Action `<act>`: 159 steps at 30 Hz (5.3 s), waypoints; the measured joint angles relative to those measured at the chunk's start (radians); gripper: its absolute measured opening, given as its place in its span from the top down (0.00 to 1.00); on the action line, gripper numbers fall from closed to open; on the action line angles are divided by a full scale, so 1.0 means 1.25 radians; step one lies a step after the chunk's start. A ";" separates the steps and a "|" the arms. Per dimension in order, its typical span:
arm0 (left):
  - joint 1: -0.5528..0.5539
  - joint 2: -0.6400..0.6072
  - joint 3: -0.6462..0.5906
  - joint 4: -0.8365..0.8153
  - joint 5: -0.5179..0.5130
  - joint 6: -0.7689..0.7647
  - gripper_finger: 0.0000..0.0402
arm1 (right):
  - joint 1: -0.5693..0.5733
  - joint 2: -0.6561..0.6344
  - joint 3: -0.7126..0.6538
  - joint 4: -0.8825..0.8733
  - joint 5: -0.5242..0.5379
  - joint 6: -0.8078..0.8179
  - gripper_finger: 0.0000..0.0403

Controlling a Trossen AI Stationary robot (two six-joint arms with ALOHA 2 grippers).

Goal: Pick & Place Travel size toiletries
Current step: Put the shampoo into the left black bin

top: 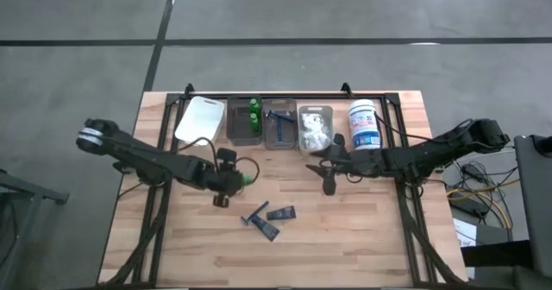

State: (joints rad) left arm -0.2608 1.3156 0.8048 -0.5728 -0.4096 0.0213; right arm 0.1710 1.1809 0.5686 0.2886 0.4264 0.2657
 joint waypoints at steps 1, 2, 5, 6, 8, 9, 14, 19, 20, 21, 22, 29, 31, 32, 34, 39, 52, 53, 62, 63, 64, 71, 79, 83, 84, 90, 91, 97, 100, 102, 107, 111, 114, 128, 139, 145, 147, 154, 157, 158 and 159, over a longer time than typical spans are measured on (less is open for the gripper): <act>0.011 -0.004 0.014 0.000 -0.005 -0.002 0.61 | -0.002 0.000 0.000 0.008 0.003 -0.001 0.47; 0.023 -0.006 0.027 -0.001 -0.012 -0.003 0.61 | -0.002 0.000 0.000 0.019 0.003 -0.005 0.46; 0.055 -0.008 0.070 -0.001 -0.036 -0.003 0.61 | -0.002 0.000 0.000 0.056 -0.004 -0.043 0.42; 0.064 -0.008 0.083 -0.002 -0.042 0.000 0.61 | -0.001 0.000 0.000 0.067 -0.005 -0.050 0.42; 0.077 -0.007 0.102 0.009 -0.056 0.019 0.61 | -0.003 0.000 0.000 0.088 -0.006 -0.063 0.40; 0.083 -0.007 0.106 0.020 -0.066 0.029 0.61 | -0.004 0.000 0.000 0.099 -0.006 -0.072 0.40; 0.095 -0.006 0.108 0.109 -0.096 0.039 0.61 | -0.009 0.047 0.000 0.194 -0.014 -0.117 0.41; 0.097 -0.006 0.108 0.191 -0.118 0.040 0.61 | -0.040 0.149 0.020 0.285 -0.105 -0.140 0.45; 0.097 -0.006 0.108 0.198 -0.119 0.044 0.61 | -0.046 0.169 0.032 0.281 -0.112 -0.145 0.45; 0.097 -0.006 0.108 0.204 -0.119 0.045 0.61 | -0.052 0.193 0.047 0.281 -0.112 -0.151 0.45; 0.097 -0.006 0.108 0.210 -0.119 0.046 0.61 | -0.057 0.215 0.068 0.284 -0.112 -0.159 0.46; 0.097 -0.006 0.105 0.213 -0.117 0.038 0.61 | -0.083 0.339 0.198 0.245 -0.117 -0.218 0.41; 0.097 -0.006 0.105 0.211 -0.114 0.038 0.61 | -0.092 0.354 0.225 0.216 -0.133 -0.224 0.40; 0.097 -0.006 0.105 0.210 -0.112 0.038 0.61 | -0.098 0.361 0.239 0.206 -0.153 -0.225 0.39; 0.097 -0.006 0.105 0.209 -0.112 0.038 0.61 | -0.106 0.367 0.258 0.188 -0.195 -0.227 0.38; 0.097 -0.006 0.104 0.206 -0.110 0.037 0.61 | -0.115 0.362 0.275 0.184 -0.221 -0.233 0.37; 0.096 -0.006 0.104 0.200 -0.083 0.025 0.61 | -0.124 0.356 0.275 0.183 -0.222 -0.264 0.58; 0.096 -0.006 0.104 0.200 -0.082 0.024 0.61 | -0.124 0.356 0.275 0.183 -0.222 -0.264 0.61; 0.097 -0.006 0.103 0.209 -0.082 0.025 0.61 | -0.127 0.356 0.276 0.174 -0.240 -0.275 0.80; 0.097 -0.006 0.103 0.209 -0.082 0.024 0.61 | -0.128 0.356 0.276 0.174 -0.254 -0.278 0.80; 0.097 -0.006 0.103 0.209 -0.083 0.024 0.61 | -0.128 0.356 0.276 0.173 -0.262 -0.281 0.80; 0.096 -0.006 0.103 0.210 -0.076 0.024 0.56 | -0.132 0.356 0.276 0.173 -0.271 -0.279 0.78; 0.096 -0.028 0.103 0.179 -0.090 0.029 0.45 | -0.135 0.357 0.333 0.058 -0.274 -0.279 0.80; 0.096 -0.088 0.099 0.127 -0.094 0.026 0.42 | -0.141 0.357 0.367 -0.003 -0.273 -0.282 0.78; 0.096 -0.107 0.096 0.117 -0.096 0.024 0.42 | -0.144 0.357 0.374 -0.016 -0.274 -0.282 0.78; 0.097 -0.239 0.036 0.136 -0.091 0.010 0.42 | -0.171 0.358 0.411 -0.081 -0.276 -0.285 0.79; 0.097 -0.261 0.020 0.145 -0.089 0.003 0.42 | -0.178 0.358 0.417 -0.086 -0.278 -0.285 0.79; 0.097 -0.364 -0.113 0.268 -0.086 -0.021 0.42 | -0.224 0.369 0.489 -0.199 -0.286 -0.285 0.78; 0.097 -0.400 -0.184 0.332 -0.086 -0.021 0.42 | -0.246 0.392 0.552 -0.278 -0.288 -0.304 0.79; 0.097 -0.417 -0.225 0.376 -0.086 -0.021 0.42 | -0.256 0.416 0.596 -0.355 -0.288 -0.322 0.79; 0.096 -0.448 -0.303 0.460 -0.063 -0.047 0.42 | -0.277 0.489 0.721 -0.450 -0.288 -0.366 0.78; 0.096 -0.458 -0.329 0.464 -0.053 -0.069 0.42 | -0.288 0.569 0.806 -0.525 -0.288 -0.417 0.78; 0.096 -0.460 -0.334 0.474 -0.042 -0.086 0.42 | -0.296 0.624 0.867 -0.569 -0.289 -0.447 0.79; 0.094 -0.461 -0.328 0.482 0.007 -0.124 0.42 | -0.314 0.728 1.041 -0.746 -0.288 -0.515 0.79; 0.094 -0.460 -0.329 0.482 0.007 -0.124 0.42 | -0.342 0.734 1.030 -0.726 -0.305 -0.497 0.78; 0.094 -0.460 -0.332 0.482 0.007 -0.123 0.42 | -0.348 0.734 1.013 -0.699 -0.326 -0.491 0.77; 0.094 -0.460 -0.332 0.482 0.007 -0.122 0.42 | -0.348 0.734 1.008 -0.690 -0.329 -0.483 0.76; 0.094 -0.460 -0.333 0.482 0.007 -0.122 0.42 | -0.350 0.734 0.968 -0.638 -0.330 -0.465 0.78; 0.094 -0.460 -0.333 0.481 0.007 -0.122 0.42 | -0.353 0.734 0.953 -0.624 -0.331 -0.448 0.77; 0.094 -0.460 -0.333 0.481 0.007 -0.122 0.42 | -0.354 0.734 0.947 -0.617 -0.331 -0.442 0.76; 0.094 -0.460 -0.333 0.481 0.007 -0.122 0.42 | -0.355 0.734 0.942 -0.609 -0.336 -0.438 0.76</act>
State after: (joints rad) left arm -0.1438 0.7410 0.3882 0.0289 -0.4011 -0.1315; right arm -0.2724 2.0987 1.7465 -0.4724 0.0063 -0.2823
